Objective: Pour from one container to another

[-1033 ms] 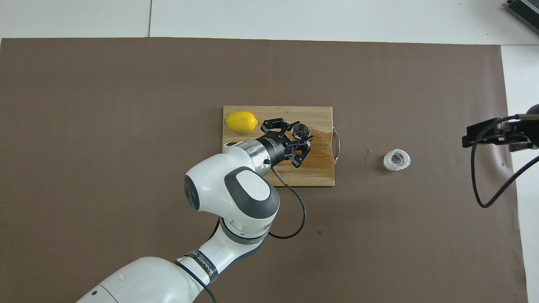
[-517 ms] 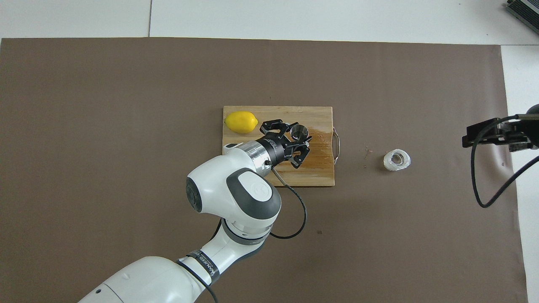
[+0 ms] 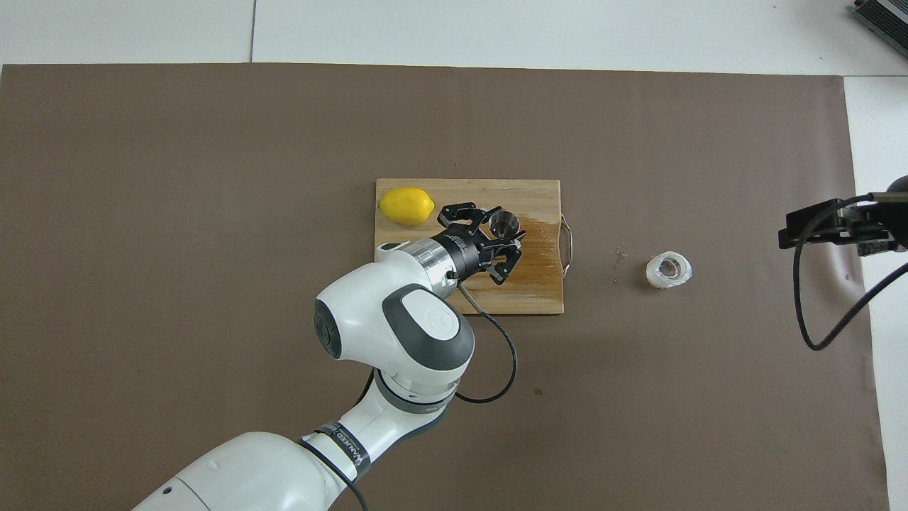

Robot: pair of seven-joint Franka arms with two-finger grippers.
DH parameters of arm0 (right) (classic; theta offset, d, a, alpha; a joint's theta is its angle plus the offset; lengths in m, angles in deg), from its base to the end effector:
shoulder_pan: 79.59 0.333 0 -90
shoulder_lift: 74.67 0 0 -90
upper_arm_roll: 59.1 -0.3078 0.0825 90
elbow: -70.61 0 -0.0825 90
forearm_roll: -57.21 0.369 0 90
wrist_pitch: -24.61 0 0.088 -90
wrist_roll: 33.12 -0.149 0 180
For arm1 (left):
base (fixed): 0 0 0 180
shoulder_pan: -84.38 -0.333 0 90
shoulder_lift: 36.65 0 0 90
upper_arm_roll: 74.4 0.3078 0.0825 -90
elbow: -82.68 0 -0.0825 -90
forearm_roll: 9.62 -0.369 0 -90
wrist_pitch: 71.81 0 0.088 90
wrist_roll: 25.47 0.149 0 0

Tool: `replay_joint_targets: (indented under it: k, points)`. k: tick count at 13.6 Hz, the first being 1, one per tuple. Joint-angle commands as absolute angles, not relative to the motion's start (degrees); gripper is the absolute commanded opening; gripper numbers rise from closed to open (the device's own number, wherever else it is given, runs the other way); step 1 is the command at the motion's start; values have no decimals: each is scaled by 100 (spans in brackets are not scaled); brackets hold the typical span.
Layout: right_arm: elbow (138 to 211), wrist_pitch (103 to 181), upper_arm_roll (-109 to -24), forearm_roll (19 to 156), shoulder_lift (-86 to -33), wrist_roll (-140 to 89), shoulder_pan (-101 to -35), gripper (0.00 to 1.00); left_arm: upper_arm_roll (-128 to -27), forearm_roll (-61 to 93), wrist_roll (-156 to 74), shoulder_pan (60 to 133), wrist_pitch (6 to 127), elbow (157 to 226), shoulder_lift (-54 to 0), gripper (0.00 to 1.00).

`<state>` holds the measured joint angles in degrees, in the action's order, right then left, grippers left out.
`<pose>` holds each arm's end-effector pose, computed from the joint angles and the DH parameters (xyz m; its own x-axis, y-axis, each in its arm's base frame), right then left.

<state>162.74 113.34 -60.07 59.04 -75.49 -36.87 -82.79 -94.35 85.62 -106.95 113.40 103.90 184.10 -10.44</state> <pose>0.5299 -0.0158 0.5633 0.9935 -0.1034 -0.0470 -0.1048 -0.9941 -0.0287 0.5122 -0.4406 0.3172 -0.4445 0.3805 -0.8109 0.7846 0.6022 -0.1475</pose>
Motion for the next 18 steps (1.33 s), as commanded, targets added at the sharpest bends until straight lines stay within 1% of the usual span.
replay_joint_targets:
  k: [1, 2, 8, 12, 14, 16, 18]
  points:
    - [16395, 11320, -6033, 6029, -7661, -3795, -8329, 100, -9409, 8539, -10685, 11409, 10511, 18367, -1002, 89]
    - [16395, 11320, -6033, 6029, -7661, -3795, -8329, 100, -9409, 8539, -10685, 11409, 10511, 18367, -1002, 100]
    - [16395, 11320, -6033, 6029, -7661, -3795, -8329, 100, -9409, 8512, -10668, 11435, 10511, 18297, -1019, 100]
    - [16395, 11320, -6042, 6029, -7661, -3795, -8329, 100, -9418, 8241, -10703, 11453, 10468, 18244, -1291, 100]
    - [16395, 11320, -6042, 6029, -7661, -3795, -8329, 100, -9409, 7637, -10711, 11400, 10328, 18253, -1397, 100]
    - [16395, 11320, -6033, 6029, -7661, -3795, -8329, 100, -9348, 6786, -10703, 11322, 9916, 18358, -1485, 100]
    - [16395, 11320, -6033, 6029, -7661, -3795, -8329, 100, -9339, 5942, -10703, 10998, 9302, 18437, -1581, 100]
